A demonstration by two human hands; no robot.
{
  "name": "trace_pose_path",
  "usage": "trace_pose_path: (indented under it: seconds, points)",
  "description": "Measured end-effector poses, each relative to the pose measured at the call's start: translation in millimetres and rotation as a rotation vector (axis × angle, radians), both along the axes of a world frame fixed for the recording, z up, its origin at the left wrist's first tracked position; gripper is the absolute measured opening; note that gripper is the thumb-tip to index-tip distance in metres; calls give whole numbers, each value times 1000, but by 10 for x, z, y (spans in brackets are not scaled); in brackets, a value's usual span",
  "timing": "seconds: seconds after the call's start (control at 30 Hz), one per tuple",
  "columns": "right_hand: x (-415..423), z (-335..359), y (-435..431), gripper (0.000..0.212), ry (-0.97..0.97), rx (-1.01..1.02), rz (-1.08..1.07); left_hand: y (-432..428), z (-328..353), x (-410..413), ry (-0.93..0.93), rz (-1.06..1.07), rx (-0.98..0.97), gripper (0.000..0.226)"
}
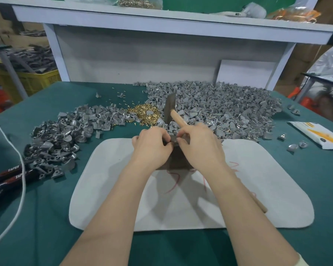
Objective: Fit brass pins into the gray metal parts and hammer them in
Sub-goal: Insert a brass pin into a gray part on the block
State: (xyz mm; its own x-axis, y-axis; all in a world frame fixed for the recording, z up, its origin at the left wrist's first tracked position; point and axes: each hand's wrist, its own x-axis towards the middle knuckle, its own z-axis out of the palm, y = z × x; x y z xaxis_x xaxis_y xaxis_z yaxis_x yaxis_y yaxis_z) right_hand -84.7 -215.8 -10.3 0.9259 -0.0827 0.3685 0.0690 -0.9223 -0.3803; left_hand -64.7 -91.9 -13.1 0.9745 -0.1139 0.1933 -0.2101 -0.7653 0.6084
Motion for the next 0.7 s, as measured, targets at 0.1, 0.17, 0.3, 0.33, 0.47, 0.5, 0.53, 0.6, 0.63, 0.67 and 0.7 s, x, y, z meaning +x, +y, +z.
trace_pose_path:
  seconds: [0.1,0.17,0.3,0.33,0.47,0.5,0.53,0.6,0.63,0.67,0.7]
  points:
    - [2,6,8,13,20,-53,7,-1,15,-9,2,-2,0,14]
    - [4,15,10,16,30,-70,10,-3,22,-13,3,-8,3,14]
    - [25,35,19,14,59,-64,7,-13,22,-14,-8,-21,19,13]
    - [32,38,25,13,70,-64,4,-17,20,-15,-12,-22,21,13]
    - [39,43,38,13,83,-55,-10,-28,9,-15,-25,-26,27,10]
    - [40,42,37,13,87,-54,-14,-28,8,-14,-25,-26,29,9]
    - [39,43,36,14,91,-52,-18,-29,8,-14,-27,-26,32,7]
    - [42,49,35,13,99,-39,-23,-32,9,-11,-31,-25,38,5]
    - [43,52,36,13,103,-26,-25,-33,9,-13,-32,-25,40,5]
    - [42,55,36,12,106,-13,-26,-34,8,-15,-34,-26,40,5]
    - [43,58,36,12,110,-1,-26,-35,8,-16,-36,-27,41,6]
